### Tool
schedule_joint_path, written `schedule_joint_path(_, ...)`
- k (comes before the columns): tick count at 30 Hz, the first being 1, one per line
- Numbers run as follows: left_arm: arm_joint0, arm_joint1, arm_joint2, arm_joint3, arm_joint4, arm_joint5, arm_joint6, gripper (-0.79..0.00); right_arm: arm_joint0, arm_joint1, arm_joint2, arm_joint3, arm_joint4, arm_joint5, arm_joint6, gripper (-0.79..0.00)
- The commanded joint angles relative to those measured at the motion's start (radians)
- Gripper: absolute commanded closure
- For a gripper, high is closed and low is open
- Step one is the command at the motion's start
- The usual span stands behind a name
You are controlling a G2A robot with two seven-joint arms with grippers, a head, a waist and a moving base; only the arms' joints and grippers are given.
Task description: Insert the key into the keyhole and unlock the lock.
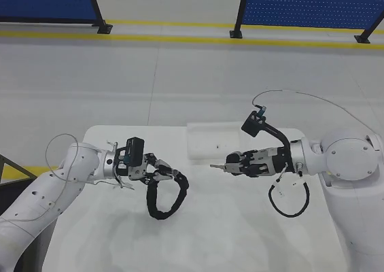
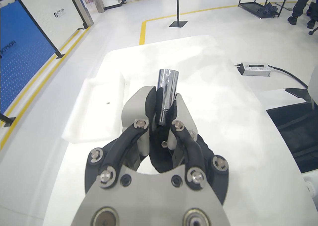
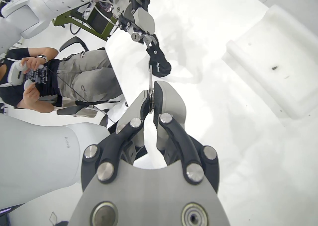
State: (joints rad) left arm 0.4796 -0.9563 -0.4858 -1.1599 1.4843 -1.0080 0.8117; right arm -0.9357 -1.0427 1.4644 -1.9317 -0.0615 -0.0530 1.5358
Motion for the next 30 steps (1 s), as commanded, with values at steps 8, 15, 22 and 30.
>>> schedule_joint_path(8, -0.014, -0.009, -0.022, -0.099, 0.092, 0.065, 0.065, 0.000, 0.034, 0.057, -0.022, -0.035, 0.130, 0.163, 0.000, 0.000)
schedule_joint_path(15, -0.014, -0.011, -0.022, -0.103, 0.093, 0.069, 0.070, 0.000, 0.035, 0.058, -0.020, -0.034, 0.135, 0.166, 0.000, 0.000)
schedule_joint_path(22, -0.014, -0.011, -0.022, -0.103, 0.093, 0.069, 0.070, 0.000, 0.035, 0.058, -0.020, -0.034, 0.135, 0.166, 0.000, 0.000)
schedule_joint_path(30, 0.019, -0.013, -0.031, -0.117, 0.044, 0.083, 0.048, 0.000, 0.039, 0.072, -0.060, -0.086, 0.078, 0.209, 0.000, 0.000)
